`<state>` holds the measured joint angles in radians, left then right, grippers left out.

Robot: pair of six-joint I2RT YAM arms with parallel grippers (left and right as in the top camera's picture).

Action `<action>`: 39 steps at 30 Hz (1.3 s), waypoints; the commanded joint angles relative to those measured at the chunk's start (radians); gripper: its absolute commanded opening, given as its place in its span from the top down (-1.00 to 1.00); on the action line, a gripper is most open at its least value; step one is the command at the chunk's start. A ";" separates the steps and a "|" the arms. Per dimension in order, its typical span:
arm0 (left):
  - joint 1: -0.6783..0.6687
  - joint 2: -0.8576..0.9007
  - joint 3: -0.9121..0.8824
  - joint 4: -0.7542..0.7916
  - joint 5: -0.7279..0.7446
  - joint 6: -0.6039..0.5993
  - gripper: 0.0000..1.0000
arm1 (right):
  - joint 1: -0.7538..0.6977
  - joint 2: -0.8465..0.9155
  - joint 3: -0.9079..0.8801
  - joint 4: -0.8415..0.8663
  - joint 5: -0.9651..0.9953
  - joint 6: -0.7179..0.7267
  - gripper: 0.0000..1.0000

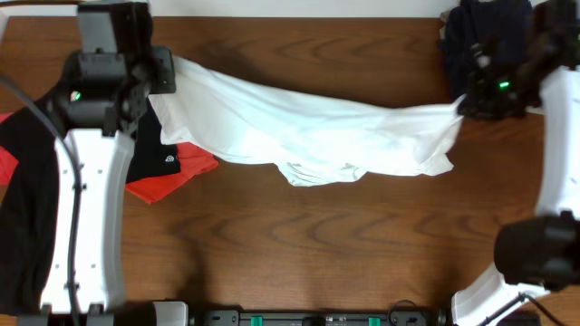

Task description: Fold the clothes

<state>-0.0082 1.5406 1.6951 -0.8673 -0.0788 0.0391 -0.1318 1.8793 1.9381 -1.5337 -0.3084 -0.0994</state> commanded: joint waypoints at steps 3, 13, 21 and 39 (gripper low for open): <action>0.007 0.068 0.016 -0.015 0.011 -0.011 0.88 | 0.066 0.023 -0.158 -0.039 0.017 -0.011 0.97; 0.007 0.081 0.016 0.051 0.011 -0.010 0.87 | 0.285 -0.106 -0.354 -0.164 0.016 -0.009 0.97; 0.007 0.081 0.016 0.052 0.011 -0.010 0.88 | 0.302 -0.169 -0.417 -0.043 0.148 0.145 0.01; 0.007 0.081 0.016 0.050 0.011 -0.011 0.88 | 0.663 -0.168 -0.761 0.428 0.130 0.277 -0.45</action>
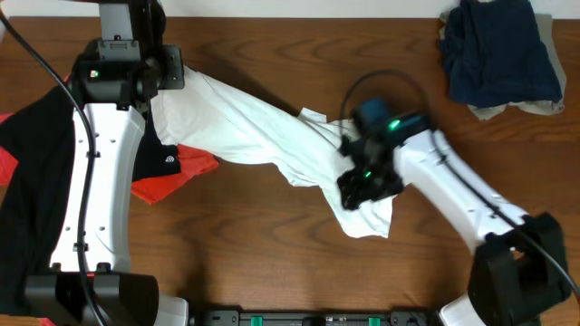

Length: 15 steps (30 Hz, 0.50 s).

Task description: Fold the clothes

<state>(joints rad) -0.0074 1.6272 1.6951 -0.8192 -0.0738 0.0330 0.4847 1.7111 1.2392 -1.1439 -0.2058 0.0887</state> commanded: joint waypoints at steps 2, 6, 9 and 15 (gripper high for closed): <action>0.006 -0.005 0.016 0.002 0.006 -0.005 0.88 | 0.087 0.002 -0.115 0.092 0.049 0.137 -0.47; 0.006 -0.005 0.016 -0.003 0.006 -0.005 0.88 | 0.154 0.003 -0.194 0.141 0.141 0.234 -0.50; 0.006 -0.005 0.015 -0.004 0.006 -0.005 0.88 | 0.188 0.003 -0.241 0.158 0.212 0.304 -0.64; 0.006 -0.005 0.014 -0.008 0.006 -0.005 0.88 | 0.212 0.003 -0.323 0.232 0.341 0.420 -0.74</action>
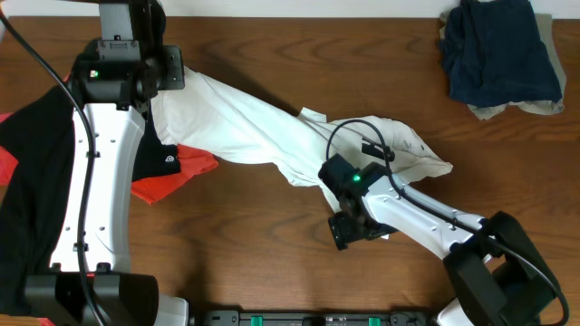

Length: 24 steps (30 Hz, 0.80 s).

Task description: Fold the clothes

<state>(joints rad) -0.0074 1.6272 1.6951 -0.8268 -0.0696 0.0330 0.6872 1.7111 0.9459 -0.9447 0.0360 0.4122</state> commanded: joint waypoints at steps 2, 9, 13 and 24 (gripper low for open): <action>0.006 -0.005 0.013 0.000 0.002 -0.005 0.88 | 0.010 0.003 -0.050 0.074 0.099 0.101 -0.74; 0.006 -0.005 0.012 -0.006 0.002 -0.005 0.88 | 0.010 0.003 -0.099 0.164 0.145 0.134 -0.64; 0.006 -0.005 0.012 -0.006 0.002 -0.005 0.87 | 0.008 0.003 -0.099 0.175 0.176 0.169 -0.29; 0.006 -0.015 0.013 0.034 -0.032 -0.005 0.88 | -0.078 -0.025 -0.002 0.087 0.155 0.130 0.98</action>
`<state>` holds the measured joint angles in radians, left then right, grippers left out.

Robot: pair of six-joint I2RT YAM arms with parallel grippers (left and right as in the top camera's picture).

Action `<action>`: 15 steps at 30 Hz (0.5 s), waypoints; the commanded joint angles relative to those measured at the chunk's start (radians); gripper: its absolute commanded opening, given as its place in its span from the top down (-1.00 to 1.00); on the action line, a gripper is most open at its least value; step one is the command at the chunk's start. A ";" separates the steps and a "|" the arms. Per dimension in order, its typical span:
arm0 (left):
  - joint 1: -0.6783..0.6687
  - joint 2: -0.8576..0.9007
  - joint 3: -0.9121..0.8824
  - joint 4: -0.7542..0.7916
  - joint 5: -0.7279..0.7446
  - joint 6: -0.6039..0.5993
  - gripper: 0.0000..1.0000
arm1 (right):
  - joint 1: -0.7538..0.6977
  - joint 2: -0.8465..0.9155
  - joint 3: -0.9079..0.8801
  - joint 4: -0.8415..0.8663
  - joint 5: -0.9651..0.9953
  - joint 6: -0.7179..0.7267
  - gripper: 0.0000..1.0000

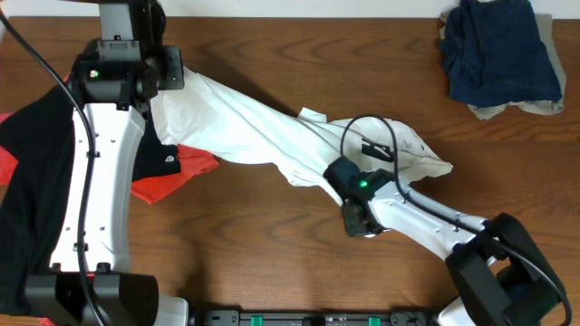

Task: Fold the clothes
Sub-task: 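Lift the shirt high with both grippers and swing it forward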

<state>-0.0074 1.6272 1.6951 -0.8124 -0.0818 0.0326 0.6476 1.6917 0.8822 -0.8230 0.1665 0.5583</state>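
A white garment (272, 136) lies stretched across the table, from the upper left to a loose end at the right (426, 163). Its upper left corner is raised into my left gripper (174, 72), which is shut on it. My right gripper (357, 221) points down at the bare table just below the garment's lower edge, near the middle. It holds no cloth. The overhead view does not show how its fingers stand.
A pile of dark blue clothes (498, 50) over a beige piece sits at the back right corner. A black garment (27, 172) and a red-orange one (177, 172) lie at the left, partly under the left arm (91, 181).
My right gripper has shifted slightly right and toward the white garment's lower edge. The garment and the left arm have not moved.
First both grippers held the white garment stretched between the far left and far right. Then the right gripper had brought its end to the table's middle front. Later that end lay free at the right, with the right gripper empty below the garment, as now.
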 commanded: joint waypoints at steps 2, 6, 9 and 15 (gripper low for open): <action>0.006 -0.034 0.013 0.047 -0.019 -0.004 0.88 | -0.076 -0.031 0.134 -0.086 0.037 -0.032 0.98; 0.006 -0.095 0.017 0.118 -0.020 0.006 0.88 | -0.196 -0.112 0.336 -0.158 0.060 -0.107 0.98; 0.006 -0.165 0.019 0.192 -0.020 0.012 0.88 | -0.303 -0.164 0.500 -0.189 0.099 -0.160 0.98; 0.006 -0.315 0.019 0.272 -0.020 0.012 0.88 | -0.528 -0.229 0.818 -0.204 0.082 -0.259 0.98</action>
<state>-0.0074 1.3838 1.6951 -0.5617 -0.0834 0.0338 0.1940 1.5024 1.5955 -1.0168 0.2245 0.3779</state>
